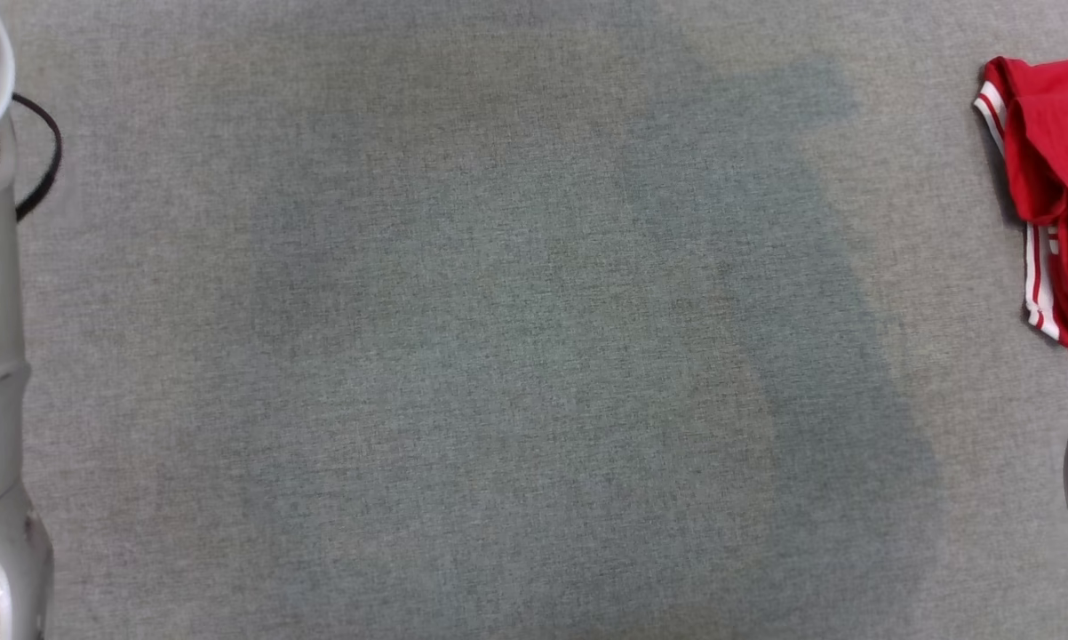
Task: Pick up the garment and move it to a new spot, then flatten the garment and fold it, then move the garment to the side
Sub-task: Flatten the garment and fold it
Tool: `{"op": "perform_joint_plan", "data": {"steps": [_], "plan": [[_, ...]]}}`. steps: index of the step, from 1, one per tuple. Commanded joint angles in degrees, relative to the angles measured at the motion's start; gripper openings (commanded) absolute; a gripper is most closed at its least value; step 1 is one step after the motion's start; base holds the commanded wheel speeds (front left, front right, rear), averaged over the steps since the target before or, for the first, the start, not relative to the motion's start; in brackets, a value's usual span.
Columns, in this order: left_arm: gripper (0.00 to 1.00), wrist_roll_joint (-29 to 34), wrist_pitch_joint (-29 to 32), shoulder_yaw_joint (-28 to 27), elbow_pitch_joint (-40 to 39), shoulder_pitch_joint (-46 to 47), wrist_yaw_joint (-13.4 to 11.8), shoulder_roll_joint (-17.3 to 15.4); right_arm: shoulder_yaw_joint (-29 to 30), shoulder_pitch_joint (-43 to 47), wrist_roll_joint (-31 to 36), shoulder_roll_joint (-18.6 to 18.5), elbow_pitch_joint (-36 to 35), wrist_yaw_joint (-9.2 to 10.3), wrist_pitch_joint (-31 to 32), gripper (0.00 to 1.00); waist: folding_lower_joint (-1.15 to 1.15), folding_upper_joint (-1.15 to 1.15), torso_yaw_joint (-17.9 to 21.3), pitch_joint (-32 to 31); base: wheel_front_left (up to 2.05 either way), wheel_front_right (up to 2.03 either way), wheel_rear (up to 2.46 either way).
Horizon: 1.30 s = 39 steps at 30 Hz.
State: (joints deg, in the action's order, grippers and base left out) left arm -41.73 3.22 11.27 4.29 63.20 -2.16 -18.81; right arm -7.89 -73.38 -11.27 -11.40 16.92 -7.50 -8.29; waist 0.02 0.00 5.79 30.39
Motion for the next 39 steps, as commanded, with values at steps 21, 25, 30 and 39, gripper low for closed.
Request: {"op": "perform_joint_plan", "data": {"steps": [21, 25, 30, 39], "plan": [[0.00, -3.99, -7.24, 10.19, 15.17, -37.65, 7.75, 1.95, -6.21, 37.21, -9.11, -4.29, 7.76, 0.01, 14.67, 0.00, -0.02, 0.00, 0.90, -11.09, 0.00, 0.00, 0.00], [0.00, -5.66, -2.62, 12.12, 10.57, -46.88, 6.30, 0.54, -3.49, 47.17, -11.35, -4.90, 0.18, 0.02, 21.28, 0.00, -0.02, 0.00, 0.30, -14.04, 0.00, 0.00, 0.00], [0.00, -7.69, 2.23, 13.19, 0.88, -57.16, 1.93, -1.19, 3.83, 60.31, -10.05, -2.93, -11.35, 0.04, 31.70, 0.00, -0.02, 0.00, -0.46, -16.80, 0.00, 0.00, 0.00], [0.00, -8.71, 10.25, 14.86, -19.25, -73.07, -6.27, -7.28, 12.96, 79.69, -4.84, 3.86, -37.11, 0.03, 54.10, 0.00, -0.02, 0.00, -1.15, -17.85, 0.00, 0.00, 0.00]]}}
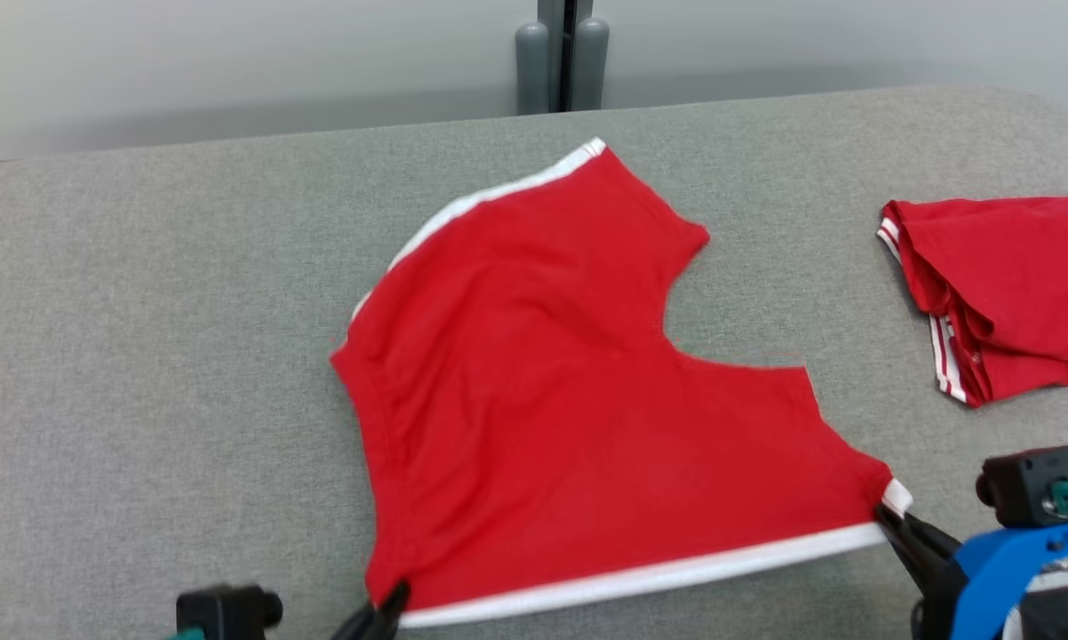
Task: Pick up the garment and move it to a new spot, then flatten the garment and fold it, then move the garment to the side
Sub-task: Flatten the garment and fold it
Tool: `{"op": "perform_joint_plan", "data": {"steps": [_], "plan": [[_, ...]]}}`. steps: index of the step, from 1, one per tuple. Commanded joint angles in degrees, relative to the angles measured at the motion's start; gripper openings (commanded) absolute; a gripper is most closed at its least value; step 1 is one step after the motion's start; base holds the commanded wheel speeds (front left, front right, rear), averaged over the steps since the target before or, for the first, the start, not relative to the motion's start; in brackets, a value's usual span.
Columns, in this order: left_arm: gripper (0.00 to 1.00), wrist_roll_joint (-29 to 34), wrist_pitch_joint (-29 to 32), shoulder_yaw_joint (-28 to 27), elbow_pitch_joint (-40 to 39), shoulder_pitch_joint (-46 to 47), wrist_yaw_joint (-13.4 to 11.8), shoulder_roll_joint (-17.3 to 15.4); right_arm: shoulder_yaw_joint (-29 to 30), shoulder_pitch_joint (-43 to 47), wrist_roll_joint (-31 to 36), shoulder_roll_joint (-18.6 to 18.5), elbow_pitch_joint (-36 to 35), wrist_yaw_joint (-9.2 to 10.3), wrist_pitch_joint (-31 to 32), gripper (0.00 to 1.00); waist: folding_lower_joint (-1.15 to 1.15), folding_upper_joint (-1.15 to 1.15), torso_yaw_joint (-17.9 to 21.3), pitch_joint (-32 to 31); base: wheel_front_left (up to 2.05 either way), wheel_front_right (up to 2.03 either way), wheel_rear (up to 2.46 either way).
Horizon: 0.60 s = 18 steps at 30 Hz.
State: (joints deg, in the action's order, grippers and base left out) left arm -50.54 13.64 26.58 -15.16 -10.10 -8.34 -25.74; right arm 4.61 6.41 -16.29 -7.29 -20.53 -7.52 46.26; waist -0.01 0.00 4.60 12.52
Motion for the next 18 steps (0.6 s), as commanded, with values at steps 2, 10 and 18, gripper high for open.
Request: {"op": "perform_joint_plan", "data": {"steps": [2, 10, 18], "plan": [[0.00, 1.70, 1.31, 0.31, -3.36, -2.32, -2.21, -2.24, 1.25, 2.36, 1.42, 0.40, -4.41, 0.05, 3.54, 0.00, 0.01, 0.00, 0.10, -0.18, 0.00, 0.00, 0.00], [0.00, 1.48, 3.52, 2.32, -10.77, -4.00, -5.42, -0.86, 4.79, 1.08, 5.73, 0.18, -12.26, 0.04, 9.92, 0.00, 0.01, 0.00, -1.57, -2.01, 0.00, 0.00, 0.00], [0.00, 3.83, 4.29, 2.21, -3.47, 11.00, -4.00, 3.89, -0.05, -14.72, 4.06, -5.28, -0.71, 0.03, 6.13, 0.00, 0.01, 0.00, -4.73, -2.05, 0.00, 0.00, 0.00]]}}
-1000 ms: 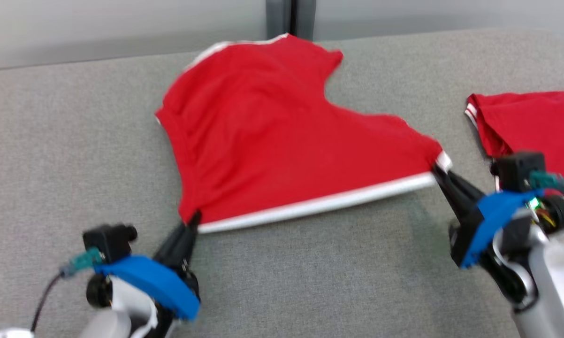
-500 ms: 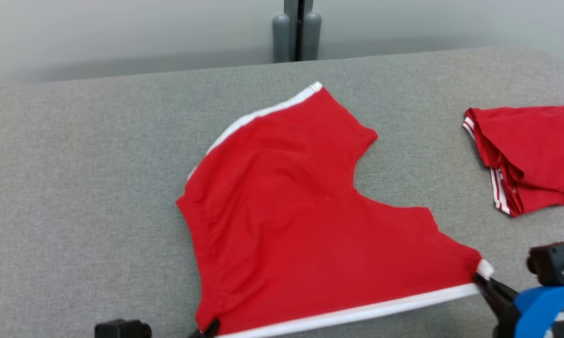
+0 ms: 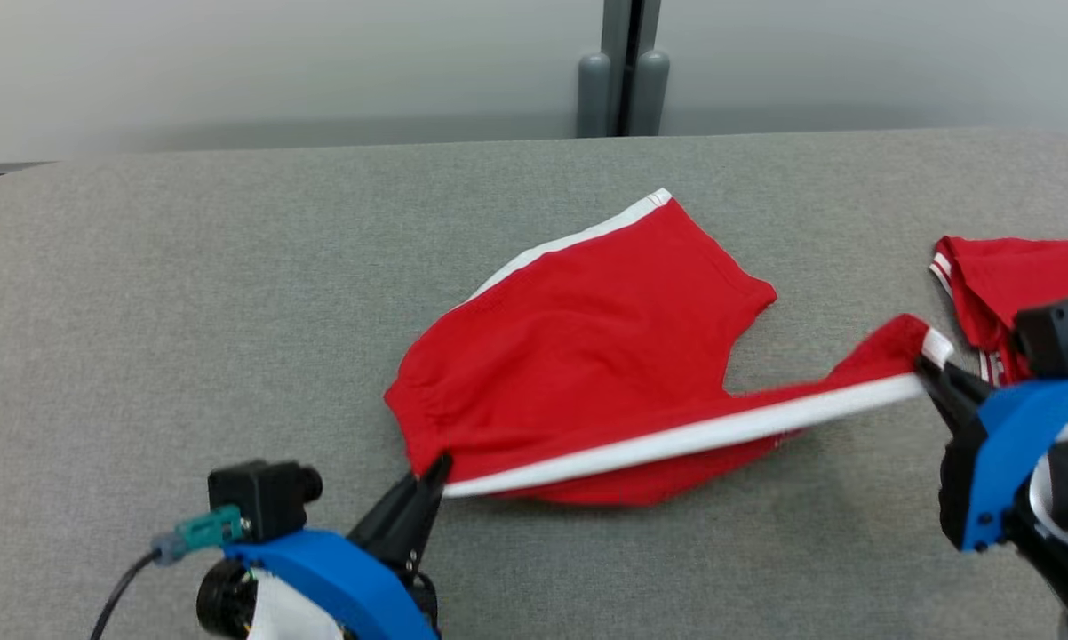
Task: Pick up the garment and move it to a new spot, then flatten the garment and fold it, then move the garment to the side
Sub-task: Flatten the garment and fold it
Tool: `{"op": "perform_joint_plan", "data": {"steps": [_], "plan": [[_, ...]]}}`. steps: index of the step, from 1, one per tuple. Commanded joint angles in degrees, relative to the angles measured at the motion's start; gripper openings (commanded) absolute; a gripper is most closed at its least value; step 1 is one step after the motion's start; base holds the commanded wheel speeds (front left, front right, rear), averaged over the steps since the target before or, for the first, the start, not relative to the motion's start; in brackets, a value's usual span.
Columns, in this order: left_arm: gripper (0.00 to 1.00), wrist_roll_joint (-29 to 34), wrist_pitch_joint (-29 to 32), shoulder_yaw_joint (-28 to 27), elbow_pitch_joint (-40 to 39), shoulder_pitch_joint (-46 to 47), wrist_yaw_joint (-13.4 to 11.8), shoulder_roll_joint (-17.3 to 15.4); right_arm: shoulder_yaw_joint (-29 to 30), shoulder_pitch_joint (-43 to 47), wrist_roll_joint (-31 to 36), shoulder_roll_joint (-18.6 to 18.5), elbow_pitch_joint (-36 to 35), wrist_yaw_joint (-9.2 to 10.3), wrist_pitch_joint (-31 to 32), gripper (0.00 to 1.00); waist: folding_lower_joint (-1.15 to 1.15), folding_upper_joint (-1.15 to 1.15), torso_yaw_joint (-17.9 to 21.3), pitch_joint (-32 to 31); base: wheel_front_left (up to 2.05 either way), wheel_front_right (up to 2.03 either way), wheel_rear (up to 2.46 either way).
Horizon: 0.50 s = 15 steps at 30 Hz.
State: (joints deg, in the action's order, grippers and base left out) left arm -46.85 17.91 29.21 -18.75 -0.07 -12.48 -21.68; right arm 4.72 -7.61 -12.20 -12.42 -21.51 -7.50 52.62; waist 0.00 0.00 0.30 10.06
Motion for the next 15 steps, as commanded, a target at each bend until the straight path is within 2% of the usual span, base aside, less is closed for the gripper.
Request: {"op": "perform_joint_plan", "data": {"steps": [1, 3, 9, 15], "plan": [[0.00, -0.41, 0.22, -0.42, 1.46, 2.67, 0.37, 0.81, -1.04, -3.17, -0.65, -0.40, 2.36, 0.00, -1.12, 0.00, 0.00, 0.00, -0.78, 0.68, 0.00, 0.00, 0.00], [0.00, -0.93, 0.48, -1.33, 4.27, 6.27, 0.47, 2.01, -2.91, -8.21, -0.93, -1.79, 7.13, 0.00, -2.57, 0.00, 0.00, 0.00, -1.53, 1.55, 0.00, 0.00, 0.00], [0.00, -0.90, 0.11, -2.32, 14.18, 15.54, 1.03, 5.37, -8.32, -22.56, -2.47, -2.73, 21.72, -0.01, -8.00, 0.00, 0.00, 0.00, -4.20, 5.92, 0.00, 0.00, 0.00], [0.00, -1.80, -0.96, -1.92, 24.13, 22.72, 3.00, 9.43, -12.28, -33.62, -2.46, -3.61, 34.85, -0.01, -13.50, 0.00, 0.00, 0.00, -6.97, 10.07, 0.00, 0.00, 0.00]]}}
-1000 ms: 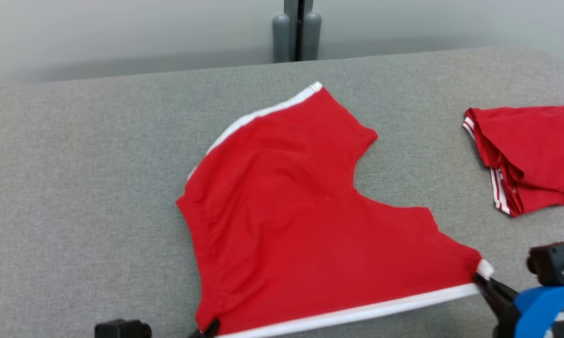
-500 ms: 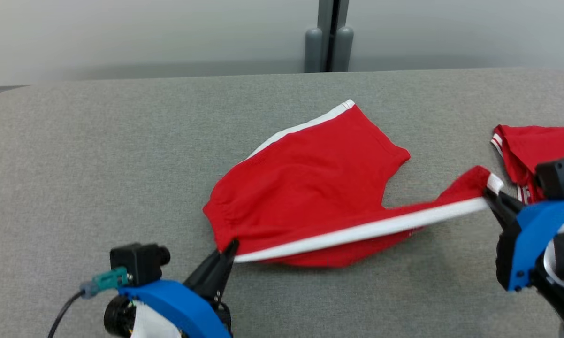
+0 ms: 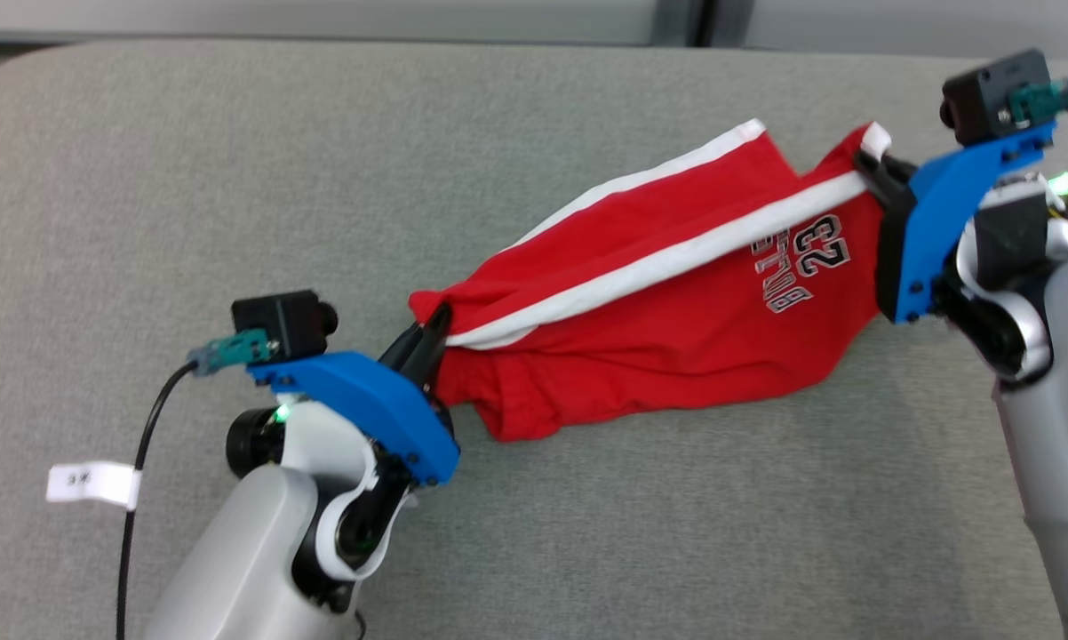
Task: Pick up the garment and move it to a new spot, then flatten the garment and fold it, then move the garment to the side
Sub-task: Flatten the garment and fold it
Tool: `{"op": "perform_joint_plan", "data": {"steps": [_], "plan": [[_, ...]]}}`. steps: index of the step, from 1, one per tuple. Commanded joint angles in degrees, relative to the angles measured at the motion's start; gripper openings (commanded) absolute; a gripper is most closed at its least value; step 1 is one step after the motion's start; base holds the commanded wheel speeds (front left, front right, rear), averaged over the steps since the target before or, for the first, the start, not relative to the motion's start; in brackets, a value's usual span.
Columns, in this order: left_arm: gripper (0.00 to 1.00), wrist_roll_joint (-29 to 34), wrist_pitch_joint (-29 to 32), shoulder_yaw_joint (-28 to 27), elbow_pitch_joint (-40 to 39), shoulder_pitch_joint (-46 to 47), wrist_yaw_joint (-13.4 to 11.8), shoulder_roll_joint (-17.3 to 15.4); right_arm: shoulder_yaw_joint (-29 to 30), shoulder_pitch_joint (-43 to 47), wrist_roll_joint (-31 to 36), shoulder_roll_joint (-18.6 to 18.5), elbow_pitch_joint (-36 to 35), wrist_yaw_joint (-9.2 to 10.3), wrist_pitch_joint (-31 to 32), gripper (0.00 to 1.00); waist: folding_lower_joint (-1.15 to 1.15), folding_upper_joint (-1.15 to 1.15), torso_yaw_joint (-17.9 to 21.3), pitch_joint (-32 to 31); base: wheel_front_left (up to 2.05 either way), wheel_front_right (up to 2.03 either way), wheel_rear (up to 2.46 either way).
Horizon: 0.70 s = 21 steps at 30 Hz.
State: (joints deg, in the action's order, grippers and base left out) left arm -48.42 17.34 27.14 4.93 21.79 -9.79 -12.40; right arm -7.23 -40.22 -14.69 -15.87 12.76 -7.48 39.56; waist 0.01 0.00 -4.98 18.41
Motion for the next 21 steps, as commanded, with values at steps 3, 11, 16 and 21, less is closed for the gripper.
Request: {"op": "perform_joint_plan", "data": {"steps": [3, 11, 16, 21], "plan": [[0.00, -0.26, -1.26, 0.26, 4.10, 3.50, 1.08, 1.86, -1.62, -5.25, 0.20, -0.21, 6.25, -0.04, -3.73, 0.00, -0.01, 0.00, -2.90, 3.22, 0.00, 0.00, 0.00], [0.00, -0.49, -3.32, 0.19, 10.60, 6.69, 1.12, 4.83, -4.56, -11.32, -0.81, 0.53, 18.77, -0.04, -9.92, 0.15, -0.01, 0.00, -4.78, 4.39, 0.00, 0.00, 0.00], [1.00, -0.92, -4.32, 0.33, 12.85, 7.30, 1.63, 5.92, -4.82, -13.18, -1.65, 0.85, 23.22, -0.04, -13.90, 1.00, -0.01, 0.00, -4.97, 3.67, 0.00, 0.00, 0.00], [1.00, -0.87, -8.45, -0.99, 14.39, 7.60, 2.26, 6.45, -5.71, -14.05, -2.30, 1.46, 27.27, -0.04, -21.28, 1.00, -0.01, 0.00, -4.49, 2.20, 0.00, 0.00, 0.00]]}}
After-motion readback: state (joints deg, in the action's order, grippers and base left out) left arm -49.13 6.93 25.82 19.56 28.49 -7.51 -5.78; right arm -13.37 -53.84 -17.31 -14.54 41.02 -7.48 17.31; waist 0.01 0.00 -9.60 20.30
